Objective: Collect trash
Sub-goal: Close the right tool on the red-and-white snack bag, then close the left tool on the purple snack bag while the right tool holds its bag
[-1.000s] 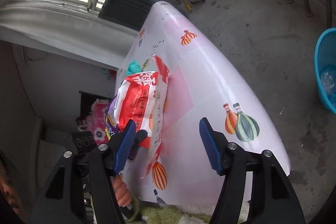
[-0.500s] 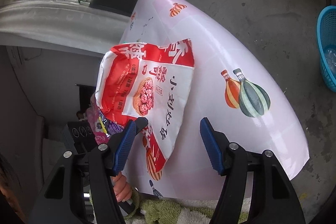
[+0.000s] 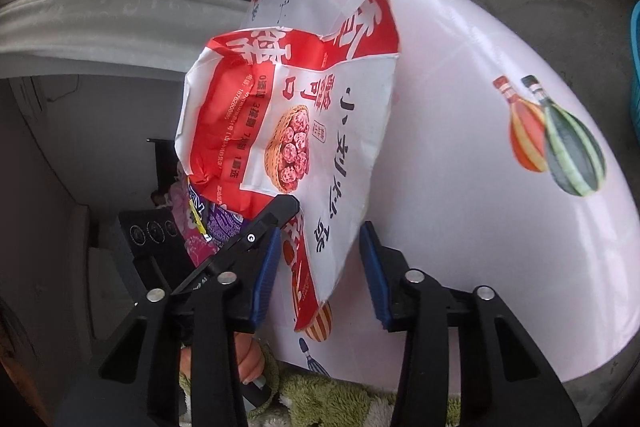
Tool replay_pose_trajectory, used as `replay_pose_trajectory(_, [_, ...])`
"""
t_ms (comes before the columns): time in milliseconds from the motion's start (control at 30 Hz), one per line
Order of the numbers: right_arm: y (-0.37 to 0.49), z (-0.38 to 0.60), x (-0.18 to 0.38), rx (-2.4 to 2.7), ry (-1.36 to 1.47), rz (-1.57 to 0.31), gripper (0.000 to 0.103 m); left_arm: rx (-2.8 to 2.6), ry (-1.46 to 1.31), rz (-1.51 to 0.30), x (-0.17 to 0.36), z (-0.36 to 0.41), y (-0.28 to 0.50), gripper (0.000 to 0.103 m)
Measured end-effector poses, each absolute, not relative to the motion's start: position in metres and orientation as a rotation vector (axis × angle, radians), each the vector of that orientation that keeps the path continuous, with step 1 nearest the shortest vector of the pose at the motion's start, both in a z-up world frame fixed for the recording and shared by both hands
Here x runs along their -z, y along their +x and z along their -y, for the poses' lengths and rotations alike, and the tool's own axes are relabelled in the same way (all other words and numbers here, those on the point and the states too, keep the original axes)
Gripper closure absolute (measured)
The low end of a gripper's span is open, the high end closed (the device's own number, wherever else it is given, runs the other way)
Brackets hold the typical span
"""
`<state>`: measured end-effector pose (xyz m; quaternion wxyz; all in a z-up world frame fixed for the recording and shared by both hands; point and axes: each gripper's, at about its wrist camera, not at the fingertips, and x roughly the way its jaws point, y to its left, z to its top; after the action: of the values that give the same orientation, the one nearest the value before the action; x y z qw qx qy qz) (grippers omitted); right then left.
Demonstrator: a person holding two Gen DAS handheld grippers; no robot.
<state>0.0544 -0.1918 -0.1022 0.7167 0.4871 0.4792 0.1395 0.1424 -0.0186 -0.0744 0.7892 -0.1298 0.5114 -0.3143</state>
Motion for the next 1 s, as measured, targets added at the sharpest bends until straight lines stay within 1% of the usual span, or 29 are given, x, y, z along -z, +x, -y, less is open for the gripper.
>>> replay_pose_trajectory(67, [0.058, 0.190, 0.105, -0.297, 1.084, -1.054, 0.079, 0.675, -0.279, -1.099, 0.075, 0.019, 0.139, 0.087])
replay_pose_trajectory(133, [0.060, 0.189, 0.108, -0.290, 1.095, -1.055, 0.092, 0.673, -0.272, -1.096, 0.076, 0.018, 0.136, 0.087])
replay_pose_trajectory(233, [0.062, 0.189, 0.110, -0.292, 1.106, -1.049, 0.096, 0.665, -0.246, -1.078, 0.072, 0.016, 0.129, 0.087])
replay_pose_trajectory(467, [0.067, 0.186, 0.111, -0.324, 1.094, -1.047, 0.098, 0.663, -0.223, -0.949, 0.036, -0.011, 0.101, 0.087])
replay_pose_trajectory(767, [0.078, 0.184, 0.118, -0.344, 1.089, -1.070, 0.099, 0.423, -0.177, -0.817, 0.011, -0.089, 0.067, 0.086])
replay_pose_trajectory(833, [0.080, 0.183, 0.118, -0.344, 1.076, -1.073, 0.099, 0.357, -0.202, -0.806, 0.009, -0.112, 0.069, 0.078])
replay_pose_trajectory(867, [0.081, 0.182, 0.117, -0.343, 1.065, -1.075, 0.099, 0.331, -0.220, -0.802, 0.009, -0.120, 0.070, 0.071])
replay_pose_trajectory(900, [0.081, 0.182, 0.117, -0.342, 1.058, -1.077, 0.099, 0.299, -0.244, -0.796, 0.010, -0.130, 0.073, 0.067])
replay_pose_trajectory(1000, [0.084, 0.182, 0.117, -0.342, 1.046, -1.085, 0.099, 0.258, -0.302, -0.808, 0.013, -0.150, 0.084, 0.063])
